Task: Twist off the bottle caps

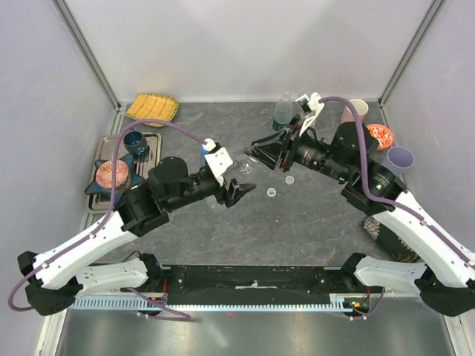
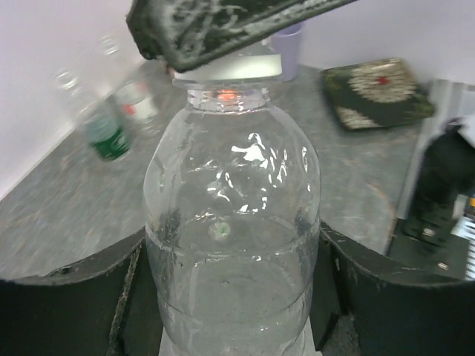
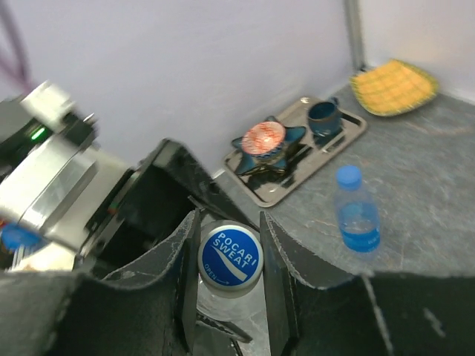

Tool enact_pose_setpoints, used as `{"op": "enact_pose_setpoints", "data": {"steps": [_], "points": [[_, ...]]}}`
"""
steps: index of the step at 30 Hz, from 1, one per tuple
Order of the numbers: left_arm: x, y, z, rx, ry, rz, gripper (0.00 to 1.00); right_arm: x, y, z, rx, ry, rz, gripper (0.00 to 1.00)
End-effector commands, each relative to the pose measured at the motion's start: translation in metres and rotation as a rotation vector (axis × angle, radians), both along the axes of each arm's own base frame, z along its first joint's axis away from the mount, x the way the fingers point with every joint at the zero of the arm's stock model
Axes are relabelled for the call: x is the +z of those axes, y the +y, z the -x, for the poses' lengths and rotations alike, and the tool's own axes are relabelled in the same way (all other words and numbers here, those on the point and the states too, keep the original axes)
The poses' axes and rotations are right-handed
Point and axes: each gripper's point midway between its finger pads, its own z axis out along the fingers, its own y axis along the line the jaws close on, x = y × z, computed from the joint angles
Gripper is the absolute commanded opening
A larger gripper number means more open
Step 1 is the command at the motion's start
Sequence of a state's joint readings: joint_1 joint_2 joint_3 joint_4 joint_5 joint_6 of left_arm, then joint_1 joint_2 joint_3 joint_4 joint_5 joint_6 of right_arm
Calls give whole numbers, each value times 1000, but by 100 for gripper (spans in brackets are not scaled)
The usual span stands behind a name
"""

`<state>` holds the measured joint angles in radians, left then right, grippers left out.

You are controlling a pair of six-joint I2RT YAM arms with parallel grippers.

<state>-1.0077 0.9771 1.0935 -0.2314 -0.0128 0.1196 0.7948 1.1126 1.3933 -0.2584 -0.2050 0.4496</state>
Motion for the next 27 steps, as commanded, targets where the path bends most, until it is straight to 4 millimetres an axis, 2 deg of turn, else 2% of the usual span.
{"op": "enact_pose_setpoints", "data": {"steps": [1, 2, 4, 5, 10, 11, 13, 15, 16, 18, 19, 22, 27], "points": [[60, -5, 61, -377, 12, 163, 27, 17, -1, 50, 251, -201, 36, 0], [61, -7, 81, -505, 41, 168, 28, 20, -3, 57, 282, -231, 37, 0], [68, -5, 88, -577, 110, 195, 29, 21, -2, 73, 365, -264, 34, 0], [71, -4, 102, -673, 123, 204, 29, 23, -4, 79, 385, -283, 31, 0], [74, 0, 115, -802, 207, 236, 29, 27, -5, 102, 499, -343, 16, 0], [74, 3, 123, -860, 252, 237, 29, 27, -7, 111, 546, -358, 10, 0], [80, 5, 126, -919, 235, 257, 29, 28, -7, 119, 584, -375, 1, 0], [73, 8, 134, -993, 328, 246, 29, 30, -8, 129, 642, -395, -12, 0], [78, 8, 135, -1024, 284, 258, 30, 30, -8, 131, 657, -388, -19, 0], [72, 8, 138, -1059, 352, 251, 30, 31, -10, 143, 725, -413, -38, 0], [76, 9, 140, -1078, 318, 259, 31, 27, -9, 146, 750, -399, -40, 0], [71, 8, 140, -1095, 366, 249, 31, 19, -9, 156, 837, -388, -35, 0], [69, 9, 139, -1100, 369, 242, 32, 9, -9, 160, 885, -386, -24, 0]]}}
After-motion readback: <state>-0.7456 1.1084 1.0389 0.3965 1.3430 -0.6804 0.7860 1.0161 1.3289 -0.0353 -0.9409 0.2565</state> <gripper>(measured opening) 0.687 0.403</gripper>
